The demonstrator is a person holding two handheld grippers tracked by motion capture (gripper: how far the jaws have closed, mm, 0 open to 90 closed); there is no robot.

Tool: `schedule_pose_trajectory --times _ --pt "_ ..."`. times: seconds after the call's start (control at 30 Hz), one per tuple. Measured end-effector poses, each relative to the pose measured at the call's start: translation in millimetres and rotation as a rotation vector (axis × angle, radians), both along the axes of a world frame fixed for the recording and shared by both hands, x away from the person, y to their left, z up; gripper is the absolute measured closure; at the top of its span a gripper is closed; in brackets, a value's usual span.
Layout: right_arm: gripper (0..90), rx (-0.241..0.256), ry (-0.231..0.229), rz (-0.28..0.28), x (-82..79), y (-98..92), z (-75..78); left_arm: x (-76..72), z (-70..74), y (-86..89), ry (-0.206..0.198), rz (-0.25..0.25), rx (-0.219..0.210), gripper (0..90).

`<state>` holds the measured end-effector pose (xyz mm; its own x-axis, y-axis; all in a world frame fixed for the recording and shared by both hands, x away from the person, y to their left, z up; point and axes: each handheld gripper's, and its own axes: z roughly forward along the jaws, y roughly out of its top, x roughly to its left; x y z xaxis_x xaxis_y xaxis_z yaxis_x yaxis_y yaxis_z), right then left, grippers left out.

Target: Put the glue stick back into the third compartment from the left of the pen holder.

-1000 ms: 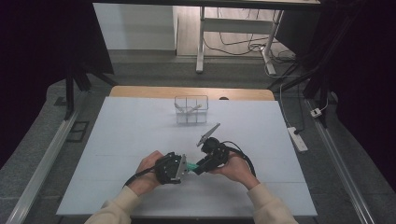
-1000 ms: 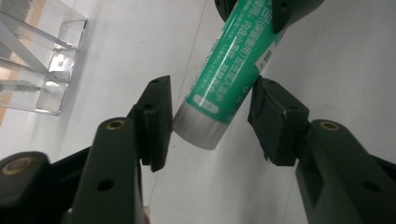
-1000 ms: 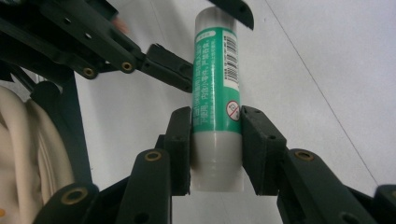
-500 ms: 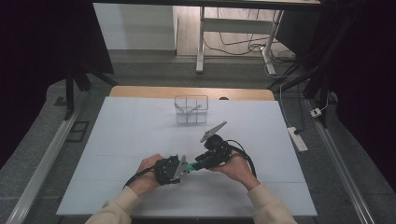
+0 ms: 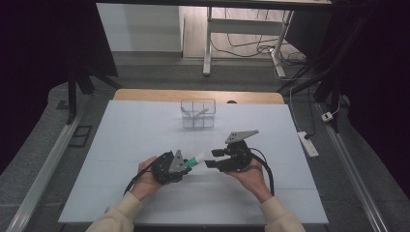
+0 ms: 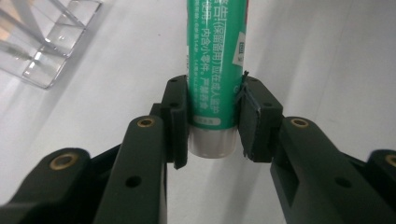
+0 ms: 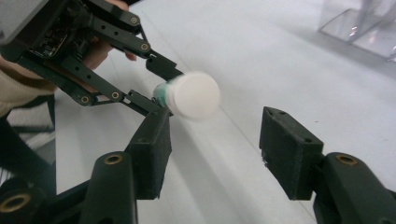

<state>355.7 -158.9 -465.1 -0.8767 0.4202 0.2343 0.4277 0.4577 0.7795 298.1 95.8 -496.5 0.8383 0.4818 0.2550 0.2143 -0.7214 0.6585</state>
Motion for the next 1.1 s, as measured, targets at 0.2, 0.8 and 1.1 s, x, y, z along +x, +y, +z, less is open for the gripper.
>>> schedule_pose_trajectory --times 0.2,0.8,1.1 --pt "37.5 0.05 -0.029 -0.046 -2.6 -9.6 -4.6 1.3 2.7 6.6 0.003 0.032 -0.058 66.2" --pt "35.3 0.134 -0.081 -0.048 -9.1 5.3 -11.8 -0.6 3.3 3.4 0.014 0.031 -0.14 66.2" --pt "37.0 0.169 -0.088 -0.06 -11.0 11.3 -12.4 -1.4 1.9 -3.1 0.019 0.037 -0.167 66.1"
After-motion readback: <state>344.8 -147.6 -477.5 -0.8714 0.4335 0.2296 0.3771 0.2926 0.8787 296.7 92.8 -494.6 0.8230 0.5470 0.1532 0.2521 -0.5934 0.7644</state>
